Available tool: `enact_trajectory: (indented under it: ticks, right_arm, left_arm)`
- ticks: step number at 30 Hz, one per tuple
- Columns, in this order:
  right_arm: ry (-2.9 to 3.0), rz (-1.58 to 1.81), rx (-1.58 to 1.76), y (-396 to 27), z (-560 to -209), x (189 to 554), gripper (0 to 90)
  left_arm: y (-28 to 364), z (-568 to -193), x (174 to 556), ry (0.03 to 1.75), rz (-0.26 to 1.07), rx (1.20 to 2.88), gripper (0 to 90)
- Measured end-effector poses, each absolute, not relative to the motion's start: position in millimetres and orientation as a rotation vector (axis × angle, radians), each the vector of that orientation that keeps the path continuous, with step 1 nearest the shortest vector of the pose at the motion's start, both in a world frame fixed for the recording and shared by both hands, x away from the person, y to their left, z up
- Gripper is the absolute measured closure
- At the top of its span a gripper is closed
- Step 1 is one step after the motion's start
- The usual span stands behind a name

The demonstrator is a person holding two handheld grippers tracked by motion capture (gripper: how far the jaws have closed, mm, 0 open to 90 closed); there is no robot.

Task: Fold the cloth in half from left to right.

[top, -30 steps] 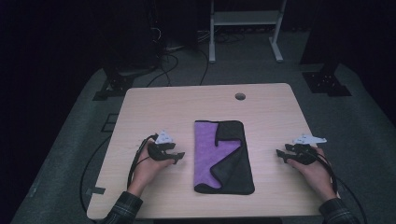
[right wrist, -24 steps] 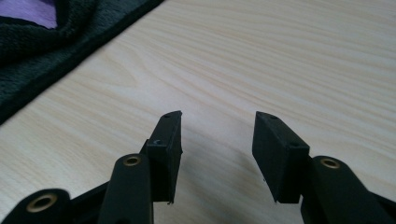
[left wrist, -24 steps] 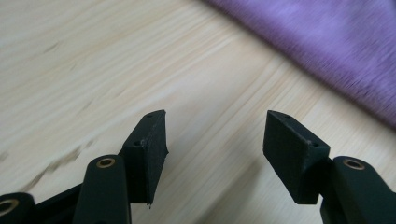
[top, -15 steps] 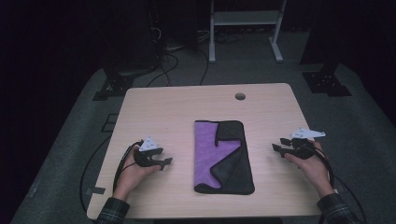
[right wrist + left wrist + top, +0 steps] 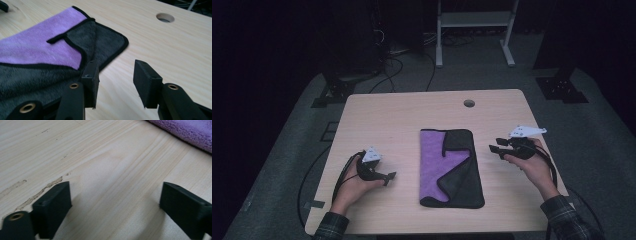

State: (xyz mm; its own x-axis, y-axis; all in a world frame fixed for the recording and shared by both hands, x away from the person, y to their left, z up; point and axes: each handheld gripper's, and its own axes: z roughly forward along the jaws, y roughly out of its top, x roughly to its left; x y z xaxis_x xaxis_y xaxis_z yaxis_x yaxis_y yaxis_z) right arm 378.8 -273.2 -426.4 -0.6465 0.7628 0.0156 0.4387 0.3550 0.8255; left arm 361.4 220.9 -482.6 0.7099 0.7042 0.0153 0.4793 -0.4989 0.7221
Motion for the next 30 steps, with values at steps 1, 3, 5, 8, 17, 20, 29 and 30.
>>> enact_trajectory:
  ticks: [1,3,5,8,17,20,29,30]
  right_arm:
    - [2.25,1.207,1.046,-271,-425,380,55.7]
    - [2.267,1.203,1.031,-266,-424,384,55.9]
    - [2.276,1.212,1.018,-261,-422,387,56.3]
    - [2.287,1.225,1.003,-253,-421,391,56.6]
    - [2.364,1.238,0.926,-219,-421,403,56.9]
    - [2.385,1.241,0.91,-208,-422,408,57.0]
    - [2.439,1.259,0.878,-174,-433,421,56.5]
    - [2.448,1.26,0.871,-170,-434,422,56.3]
  left_arm:
    - [220,-483,362,0.892,0.398,2.204,3.1]
    - [220,-483,362,0.889,0.394,2.206,0.8]
    - [220,-483,362,0.887,0.39,2.215,0.0]
    - [220,-483,362,0.887,0.39,2.215,0.0]
    - [220,-483,362,0.889,0.39,2.214,0.0]
    - [219,-483,362,0.892,0.392,2.213,0.0]
    - [218,-484,362,0.904,0.398,2.2,0.0]
    - [218,-484,362,0.902,0.398,2.203,0.0]
